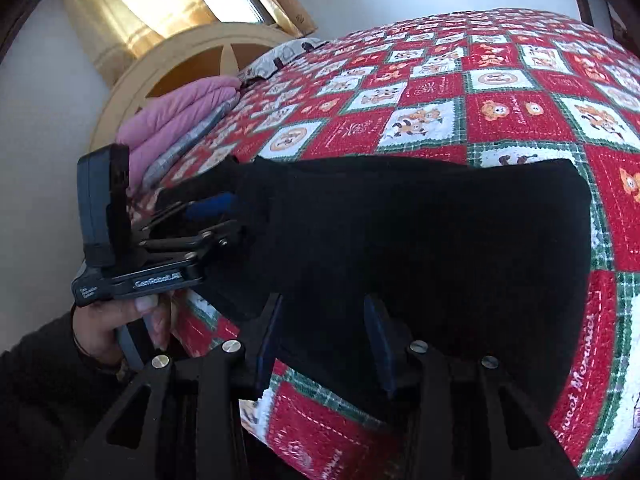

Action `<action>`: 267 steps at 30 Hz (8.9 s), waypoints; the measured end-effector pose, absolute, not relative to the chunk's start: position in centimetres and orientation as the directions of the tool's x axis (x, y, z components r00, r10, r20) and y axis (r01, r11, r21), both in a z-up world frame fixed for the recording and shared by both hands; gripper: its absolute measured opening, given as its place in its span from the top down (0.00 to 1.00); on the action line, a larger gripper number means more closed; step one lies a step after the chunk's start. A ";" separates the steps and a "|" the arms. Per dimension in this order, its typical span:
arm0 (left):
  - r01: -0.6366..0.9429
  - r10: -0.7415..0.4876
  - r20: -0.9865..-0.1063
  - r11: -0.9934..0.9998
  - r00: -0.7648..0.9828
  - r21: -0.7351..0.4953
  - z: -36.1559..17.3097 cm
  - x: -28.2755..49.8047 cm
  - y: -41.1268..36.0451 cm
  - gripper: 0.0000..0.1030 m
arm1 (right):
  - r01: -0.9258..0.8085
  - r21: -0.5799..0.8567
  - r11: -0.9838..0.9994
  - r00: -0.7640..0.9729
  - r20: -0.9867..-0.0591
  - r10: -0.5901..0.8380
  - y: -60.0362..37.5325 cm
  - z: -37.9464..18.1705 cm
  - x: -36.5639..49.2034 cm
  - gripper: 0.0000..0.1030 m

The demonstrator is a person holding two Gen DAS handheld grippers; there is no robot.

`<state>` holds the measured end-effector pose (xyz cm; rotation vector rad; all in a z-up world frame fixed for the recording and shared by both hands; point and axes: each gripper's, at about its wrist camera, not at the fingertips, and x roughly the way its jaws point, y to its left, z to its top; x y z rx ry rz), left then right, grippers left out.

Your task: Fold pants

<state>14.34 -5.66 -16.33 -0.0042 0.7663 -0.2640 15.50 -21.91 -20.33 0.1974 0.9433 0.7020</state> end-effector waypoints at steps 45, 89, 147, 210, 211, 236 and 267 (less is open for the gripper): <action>-0.234 -0.055 -0.668 0.913 0.743 -0.335 -18.2 7.8 23.5 0.70 | -0.446 0.391 0.805 0.505 -0.633 0.587 -21.5 -19.1 14.8 0.58; 0.071 -0.320 -0.462 0.875 0.827 -0.479 -8.9 8.1 15.3 0.78 | -0.432 0.356 0.829 0.568 -0.606 0.556 -21.8 -18.0 14.2 0.58; 0.417 -0.389 -0.651 0.901 0.652 -0.121 -6.0 13.9 -10.3 0.78 | -0.213 0.486 0.848 0.751 -0.473 0.460 -29.7 -15.6 14.9 0.58; 0.242 -0.274 -0.654 0.960 0.705 -0.142 -15.6 11.9 -6.4 0.06 | -0.211 0.081 0.974 0.536 -0.824 0.184 -23.5 -16.2 14.6 0.79; 0.242 -0.275 -0.652 0.960 0.707 -0.143 -15.7 11.9 -6.2 0.03 | -0.198 0.080 0.977 0.532 -0.828 0.176 -24.2 -16.4 14.7 0.80; 0.250 -0.226 -0.671 0.966 0.706 -0.062 -16.8 11.6 -7.1 0.00 | -0.228 0.177 0.957 0.661 -0.694 0.286 -26.6 -12.1 12.7 0.48; 0.254 -0.240 -0.654 0.964 0.718 -0.075 -16.5 12.4 -4.9 0.00 | -0.327 0.165 0.931 0.411 -0.862 0.297 -29.5 -15.8 13.6 0.45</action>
